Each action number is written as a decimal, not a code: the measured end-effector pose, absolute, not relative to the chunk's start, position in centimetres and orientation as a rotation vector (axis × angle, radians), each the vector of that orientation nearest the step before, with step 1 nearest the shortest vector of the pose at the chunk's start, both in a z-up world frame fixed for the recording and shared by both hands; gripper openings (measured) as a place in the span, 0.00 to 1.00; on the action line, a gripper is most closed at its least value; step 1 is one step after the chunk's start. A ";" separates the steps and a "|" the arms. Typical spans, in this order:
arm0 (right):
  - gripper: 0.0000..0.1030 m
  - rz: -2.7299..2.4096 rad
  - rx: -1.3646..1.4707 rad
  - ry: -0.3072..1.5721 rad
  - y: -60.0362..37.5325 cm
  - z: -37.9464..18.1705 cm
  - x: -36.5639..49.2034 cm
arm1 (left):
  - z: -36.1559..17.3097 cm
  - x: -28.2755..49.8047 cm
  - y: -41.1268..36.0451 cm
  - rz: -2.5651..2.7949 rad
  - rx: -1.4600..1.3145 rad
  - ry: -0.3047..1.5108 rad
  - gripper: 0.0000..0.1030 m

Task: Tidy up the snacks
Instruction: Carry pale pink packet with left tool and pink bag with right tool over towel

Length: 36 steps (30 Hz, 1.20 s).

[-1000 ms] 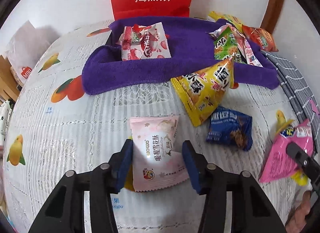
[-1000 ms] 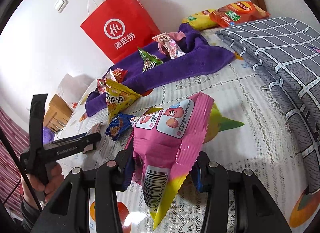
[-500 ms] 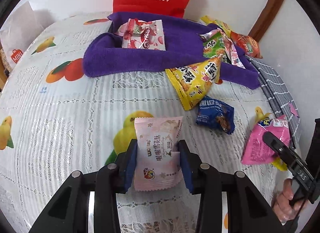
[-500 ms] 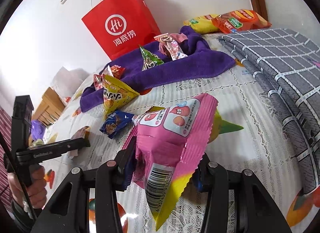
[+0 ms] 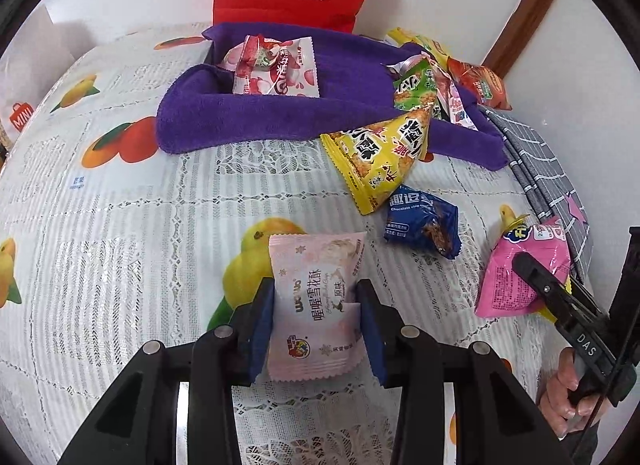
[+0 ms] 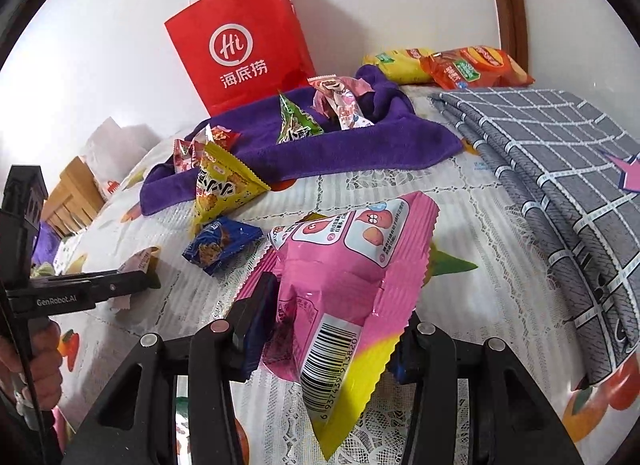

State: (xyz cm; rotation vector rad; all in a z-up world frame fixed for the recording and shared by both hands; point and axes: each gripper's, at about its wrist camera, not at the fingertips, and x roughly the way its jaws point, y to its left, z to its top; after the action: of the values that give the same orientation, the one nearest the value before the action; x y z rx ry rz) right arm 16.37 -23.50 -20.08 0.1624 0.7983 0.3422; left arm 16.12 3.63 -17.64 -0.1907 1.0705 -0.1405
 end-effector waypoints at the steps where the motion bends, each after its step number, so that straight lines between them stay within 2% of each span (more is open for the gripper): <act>1: 0.45 0.339 0.157 0.797 -23.4 -20.0 16.3 | -17.6 16.1 3.6 -0.146 -0.192 1.069 0.37; 11: 0.42 0.292 0.127 0.771 -22.8 -18.7 14.9 | -17.0 15.4 4.4 -0.227 -0.219 1.068 0.36; 19: 0.41 0.314 0.157 0.724 -21.7 -13.8 15.5 | -13.6 16.3 5.6 -0.245 -0.205 1.011 0.36; 27: 0.42 0.312 0.187 0.669 -21.7 -7.3 19.8 | -9.6 19.8 6.7 -0.212 -0.193 0.946 0.36; 36: 0.42 0.274 0.186 0.663 -21.3 -4.2 26.5 | -5.9 25.9 7.7 -0.149 -0.171 0.879 0.36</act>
State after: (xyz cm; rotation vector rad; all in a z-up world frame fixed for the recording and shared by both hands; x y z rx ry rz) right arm 26.53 -21.27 -4.22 0.1855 0.6633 0.2740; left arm 25.91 7.66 -5.91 -0.1707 0.8792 -0.1495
